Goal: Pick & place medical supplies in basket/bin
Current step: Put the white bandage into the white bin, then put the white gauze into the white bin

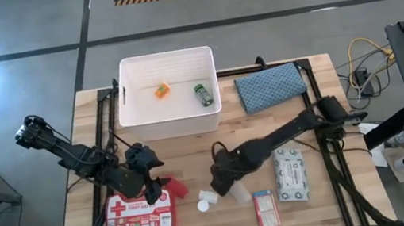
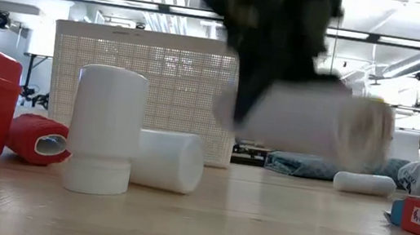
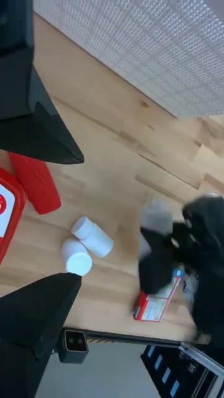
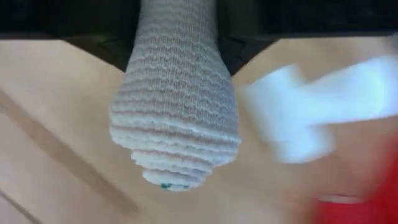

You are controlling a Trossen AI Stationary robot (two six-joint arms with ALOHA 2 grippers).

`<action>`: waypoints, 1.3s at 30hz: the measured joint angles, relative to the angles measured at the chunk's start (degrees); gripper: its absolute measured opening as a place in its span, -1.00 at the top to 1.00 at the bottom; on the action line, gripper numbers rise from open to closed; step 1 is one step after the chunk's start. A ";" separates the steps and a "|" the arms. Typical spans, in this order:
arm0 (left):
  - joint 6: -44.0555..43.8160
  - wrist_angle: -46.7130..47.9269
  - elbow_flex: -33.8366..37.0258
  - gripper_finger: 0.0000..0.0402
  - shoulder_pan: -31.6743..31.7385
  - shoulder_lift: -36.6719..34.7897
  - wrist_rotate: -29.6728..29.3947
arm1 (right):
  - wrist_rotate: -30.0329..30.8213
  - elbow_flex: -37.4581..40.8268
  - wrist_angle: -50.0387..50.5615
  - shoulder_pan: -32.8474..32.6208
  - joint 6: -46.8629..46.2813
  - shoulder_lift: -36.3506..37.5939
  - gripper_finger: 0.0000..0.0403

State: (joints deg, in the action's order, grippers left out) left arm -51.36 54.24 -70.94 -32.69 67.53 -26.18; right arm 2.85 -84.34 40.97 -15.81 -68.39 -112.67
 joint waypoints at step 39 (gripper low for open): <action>-6.29 0.86 0.65 -0.39 -5.52 0.02 -10.41 | 9.80 -49.39 19.50 32.22 50.95 1.72 -0.72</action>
State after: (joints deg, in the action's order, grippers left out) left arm -57.65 55.10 -70.29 -38.22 67.55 -36.59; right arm 12.65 -133.73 60.47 16.40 -17.45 -110.94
